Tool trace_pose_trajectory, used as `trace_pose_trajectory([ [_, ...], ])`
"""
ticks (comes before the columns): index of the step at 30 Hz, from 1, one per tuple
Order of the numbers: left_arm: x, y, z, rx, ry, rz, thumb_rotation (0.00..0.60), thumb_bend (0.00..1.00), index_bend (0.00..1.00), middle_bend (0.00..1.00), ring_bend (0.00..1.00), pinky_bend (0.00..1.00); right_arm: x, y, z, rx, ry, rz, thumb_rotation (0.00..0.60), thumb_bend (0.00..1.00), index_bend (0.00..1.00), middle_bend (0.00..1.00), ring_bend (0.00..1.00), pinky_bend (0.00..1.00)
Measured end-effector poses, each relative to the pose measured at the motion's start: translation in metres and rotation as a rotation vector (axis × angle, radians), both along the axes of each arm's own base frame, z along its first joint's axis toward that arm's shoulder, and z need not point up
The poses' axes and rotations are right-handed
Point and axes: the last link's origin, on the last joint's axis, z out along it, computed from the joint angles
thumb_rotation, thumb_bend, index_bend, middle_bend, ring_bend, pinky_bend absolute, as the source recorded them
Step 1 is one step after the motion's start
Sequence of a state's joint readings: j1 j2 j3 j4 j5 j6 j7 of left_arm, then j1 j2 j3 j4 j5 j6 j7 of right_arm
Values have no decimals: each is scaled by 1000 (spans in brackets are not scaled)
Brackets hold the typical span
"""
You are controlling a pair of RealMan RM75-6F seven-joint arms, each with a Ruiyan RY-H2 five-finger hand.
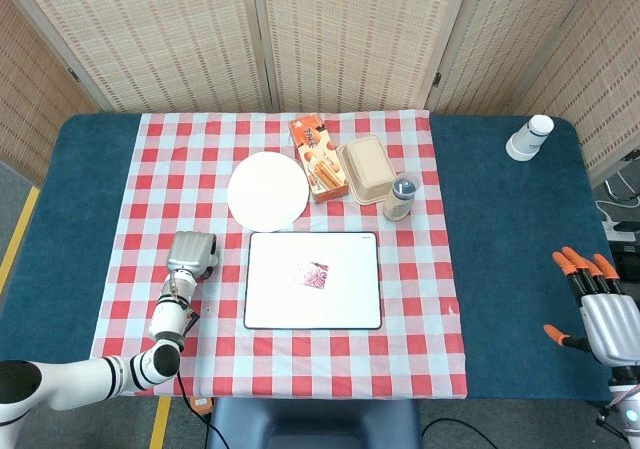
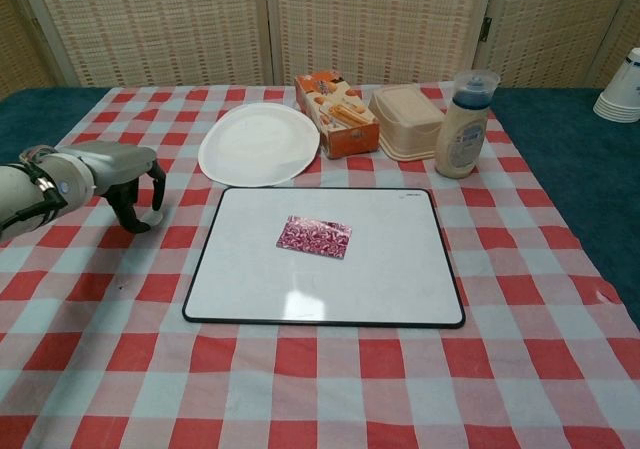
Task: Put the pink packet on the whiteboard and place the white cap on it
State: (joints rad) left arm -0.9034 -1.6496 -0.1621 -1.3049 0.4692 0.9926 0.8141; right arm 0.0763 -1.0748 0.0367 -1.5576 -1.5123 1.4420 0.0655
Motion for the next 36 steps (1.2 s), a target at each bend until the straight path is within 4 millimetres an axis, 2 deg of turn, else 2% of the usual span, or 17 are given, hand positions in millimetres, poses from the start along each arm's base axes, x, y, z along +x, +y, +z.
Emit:
trace_pose_trajectory([
  [9,1,1,1,7,-2,-6,600,297,515,1000,1000,1000,0,0,0,-1,0,-1,600,0,72,26,0,52],
  [21,20,-2,6,13,-25,-42,600,296,517,1000,1000,1000,0,0,1,-4,-3,0,600,0,72,26,0,52],
  [27,47,-10,0,-12,-63,-87,600,296,517,1000,1000,1000,1,2,2,-3,-7,6,600,0,71,26,0,52],
  [36,105,-22,-24,-51,-88,-176,600,296,522,1000,1000,1000,1,4,6,-15,-16,13,600,0,71,26,0,52],
])
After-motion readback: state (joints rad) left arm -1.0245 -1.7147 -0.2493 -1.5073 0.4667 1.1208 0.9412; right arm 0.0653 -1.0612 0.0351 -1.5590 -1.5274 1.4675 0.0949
